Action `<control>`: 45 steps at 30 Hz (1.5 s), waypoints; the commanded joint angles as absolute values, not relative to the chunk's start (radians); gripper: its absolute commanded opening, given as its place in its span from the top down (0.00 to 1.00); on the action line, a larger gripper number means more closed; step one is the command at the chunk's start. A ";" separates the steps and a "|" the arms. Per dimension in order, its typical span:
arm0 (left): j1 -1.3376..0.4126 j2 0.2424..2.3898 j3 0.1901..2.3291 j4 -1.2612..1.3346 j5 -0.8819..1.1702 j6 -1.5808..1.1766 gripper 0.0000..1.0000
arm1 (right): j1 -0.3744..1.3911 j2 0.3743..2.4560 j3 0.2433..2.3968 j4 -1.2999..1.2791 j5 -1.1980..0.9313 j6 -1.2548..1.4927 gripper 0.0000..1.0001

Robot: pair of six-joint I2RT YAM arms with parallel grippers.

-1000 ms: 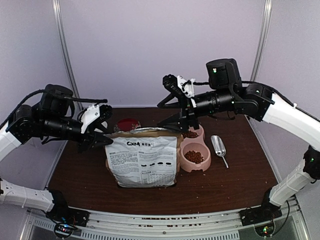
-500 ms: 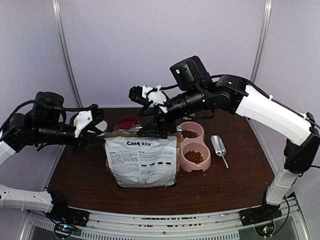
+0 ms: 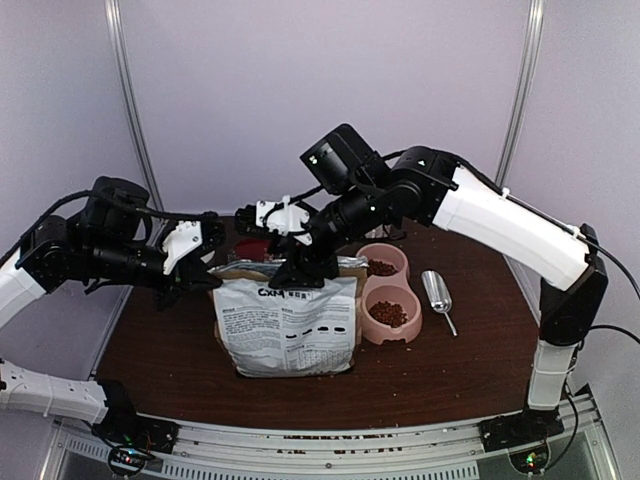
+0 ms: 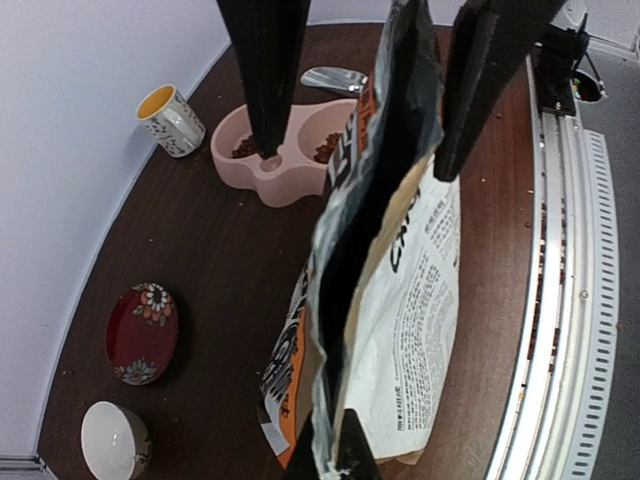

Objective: Serve the pet food
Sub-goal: Seal the pet food bag securely.

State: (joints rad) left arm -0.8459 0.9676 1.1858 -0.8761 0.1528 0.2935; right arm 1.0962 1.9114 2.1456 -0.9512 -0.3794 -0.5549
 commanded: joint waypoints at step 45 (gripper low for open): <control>-0.859 0.924 1.193 -0.761 0.603 0.260 1.00 | 1.235 2.041 2.274 -1.096 -0.287 -0.689 0.59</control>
State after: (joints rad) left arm -0.8528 0.9478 1.1557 -0.9104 0.5354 0.2478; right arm 1.2285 1.9987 2.2822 -1.0012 -0.3939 -0.6571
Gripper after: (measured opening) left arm 0.023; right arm 0.408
